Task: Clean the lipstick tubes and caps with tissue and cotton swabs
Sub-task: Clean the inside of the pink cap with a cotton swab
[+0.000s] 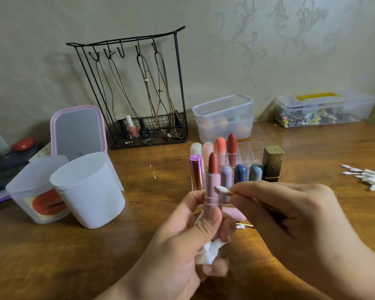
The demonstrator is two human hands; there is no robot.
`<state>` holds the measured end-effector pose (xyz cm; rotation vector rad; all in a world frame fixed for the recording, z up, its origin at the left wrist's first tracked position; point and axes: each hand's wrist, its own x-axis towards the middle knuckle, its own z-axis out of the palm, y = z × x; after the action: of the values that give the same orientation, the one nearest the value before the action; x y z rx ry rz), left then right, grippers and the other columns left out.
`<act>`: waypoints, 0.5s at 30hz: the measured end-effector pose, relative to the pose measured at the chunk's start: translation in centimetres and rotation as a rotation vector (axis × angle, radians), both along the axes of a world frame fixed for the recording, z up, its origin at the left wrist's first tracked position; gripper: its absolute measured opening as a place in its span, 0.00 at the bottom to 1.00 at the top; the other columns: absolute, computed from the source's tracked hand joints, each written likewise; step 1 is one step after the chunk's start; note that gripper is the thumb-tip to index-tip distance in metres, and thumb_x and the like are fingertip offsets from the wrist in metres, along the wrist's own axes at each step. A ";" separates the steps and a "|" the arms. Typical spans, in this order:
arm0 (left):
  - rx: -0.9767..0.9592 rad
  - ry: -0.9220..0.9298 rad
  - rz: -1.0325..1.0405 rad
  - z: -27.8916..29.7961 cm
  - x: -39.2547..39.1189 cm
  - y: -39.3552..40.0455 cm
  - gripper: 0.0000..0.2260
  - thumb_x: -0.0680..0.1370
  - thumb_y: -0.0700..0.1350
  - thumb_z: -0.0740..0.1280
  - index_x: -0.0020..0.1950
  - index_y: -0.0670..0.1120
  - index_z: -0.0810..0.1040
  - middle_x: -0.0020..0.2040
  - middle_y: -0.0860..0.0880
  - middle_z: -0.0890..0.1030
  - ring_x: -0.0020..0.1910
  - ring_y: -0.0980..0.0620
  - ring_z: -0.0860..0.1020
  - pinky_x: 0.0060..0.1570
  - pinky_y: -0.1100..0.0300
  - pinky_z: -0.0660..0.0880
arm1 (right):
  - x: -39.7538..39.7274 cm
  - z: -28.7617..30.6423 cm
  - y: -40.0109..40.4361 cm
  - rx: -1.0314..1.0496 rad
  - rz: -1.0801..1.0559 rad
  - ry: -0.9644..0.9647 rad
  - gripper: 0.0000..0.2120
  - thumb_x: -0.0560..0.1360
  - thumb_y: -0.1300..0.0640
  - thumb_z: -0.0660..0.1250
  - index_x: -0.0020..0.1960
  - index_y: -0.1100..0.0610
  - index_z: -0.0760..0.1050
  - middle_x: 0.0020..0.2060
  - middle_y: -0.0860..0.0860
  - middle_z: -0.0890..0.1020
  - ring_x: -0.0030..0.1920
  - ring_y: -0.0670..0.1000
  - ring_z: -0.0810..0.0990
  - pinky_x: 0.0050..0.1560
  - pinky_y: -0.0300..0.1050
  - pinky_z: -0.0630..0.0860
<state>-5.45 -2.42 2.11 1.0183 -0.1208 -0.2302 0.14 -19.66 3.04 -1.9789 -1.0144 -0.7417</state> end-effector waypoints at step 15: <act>0.059 -0.022 -0.026 -0.3 0.1 0.0 0.13 0.66 0.51 0.78 0.46 0.49 0.81 0.36 0.44 0.74 0.29 0.53 0.72 0.24 0.64 0.68 | -0.1 0.2 -0.2 -0.062 -0.004 -0.022 0.08 0.76 0.51 0.69 0.41 0.53 0.82 0.28 0.46 0.79 0.26 0.45 0.75 0.25 0.42 0.72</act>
<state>-5.37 -2.40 1.79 1.0783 -0.1483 -0.2476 0.05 -19.88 3.19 -2.0298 -1.0581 -0.7434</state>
